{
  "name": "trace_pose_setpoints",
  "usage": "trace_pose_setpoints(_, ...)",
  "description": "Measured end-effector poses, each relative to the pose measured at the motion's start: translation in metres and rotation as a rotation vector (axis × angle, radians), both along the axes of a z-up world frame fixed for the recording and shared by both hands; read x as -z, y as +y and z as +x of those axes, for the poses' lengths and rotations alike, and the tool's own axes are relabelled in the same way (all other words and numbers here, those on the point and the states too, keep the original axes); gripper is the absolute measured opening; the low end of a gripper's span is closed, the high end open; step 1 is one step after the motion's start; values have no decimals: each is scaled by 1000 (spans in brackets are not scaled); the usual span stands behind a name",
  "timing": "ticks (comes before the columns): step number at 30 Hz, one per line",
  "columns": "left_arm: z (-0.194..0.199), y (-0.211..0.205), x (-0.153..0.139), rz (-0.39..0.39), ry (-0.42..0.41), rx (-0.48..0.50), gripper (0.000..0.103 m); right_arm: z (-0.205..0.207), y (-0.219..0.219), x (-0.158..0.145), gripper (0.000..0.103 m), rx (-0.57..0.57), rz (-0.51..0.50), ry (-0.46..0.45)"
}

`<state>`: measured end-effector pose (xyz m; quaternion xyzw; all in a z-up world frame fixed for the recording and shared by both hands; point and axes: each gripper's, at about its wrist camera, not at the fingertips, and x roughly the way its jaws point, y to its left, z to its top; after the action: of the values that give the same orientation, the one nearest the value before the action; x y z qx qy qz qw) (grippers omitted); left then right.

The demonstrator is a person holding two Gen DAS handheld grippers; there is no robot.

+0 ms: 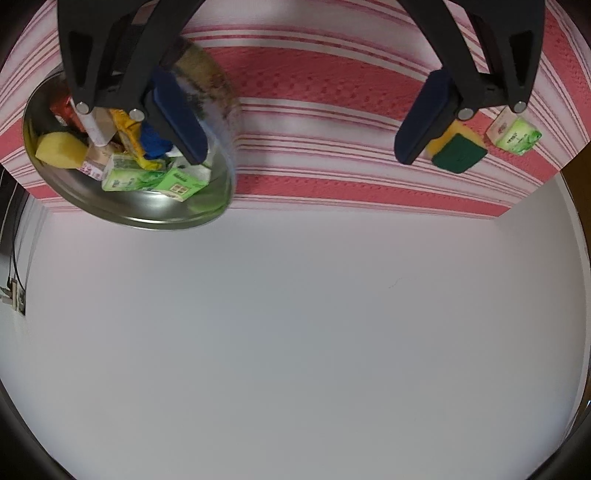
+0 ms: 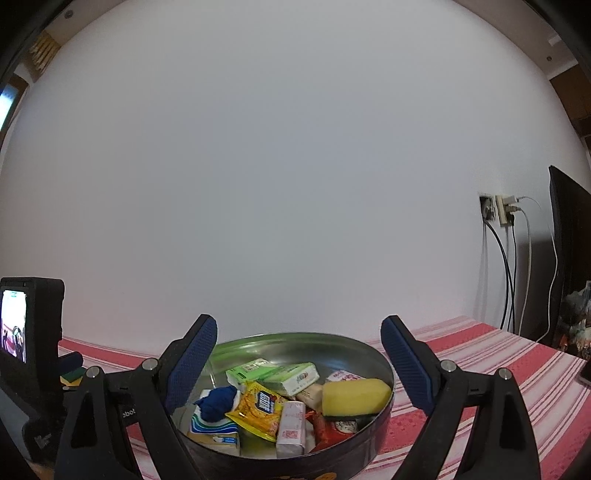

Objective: Organize objects
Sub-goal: 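Move both grippers away from the tin toward the small green pack and sponge, then grasp the small green tea-leaf tissue pack with the left gripper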

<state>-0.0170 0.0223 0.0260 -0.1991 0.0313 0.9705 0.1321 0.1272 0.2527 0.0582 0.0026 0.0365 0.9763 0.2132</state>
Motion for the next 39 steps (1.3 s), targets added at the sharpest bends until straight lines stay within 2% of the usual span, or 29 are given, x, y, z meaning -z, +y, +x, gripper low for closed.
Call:
trace_pose_setpoints(4, -9, -15, 2, -42, -19, -17, 102, -8, -11, 0, 92, -21, -6, -26)
trace_pose_setpoints(14, -32, -70, 4, -22, -30, -71, 102, -40, -58, 5, 92, -147, -21, -79)
trace_pose_setpoints(23, -48, -107, 3, -80, 6, -118, 102, -74, -107, 8, 92, -226, -27, -128)
trace_pose_setpoints(29, -69, -147, 6, -90, -30, -208, 102, -104, -129, 12, 92, -262, -53, -173)
trace_pose_setpoints(33, -82, -171, 9, -72, -66, -243, 102, -129, -144, 16, 92, -298, -88, -202)
trace_pose_setpoints(39, -100, -202, 11, -86, -109, -284, 102, -161, -161, 21, 92, -348, -115, -234)
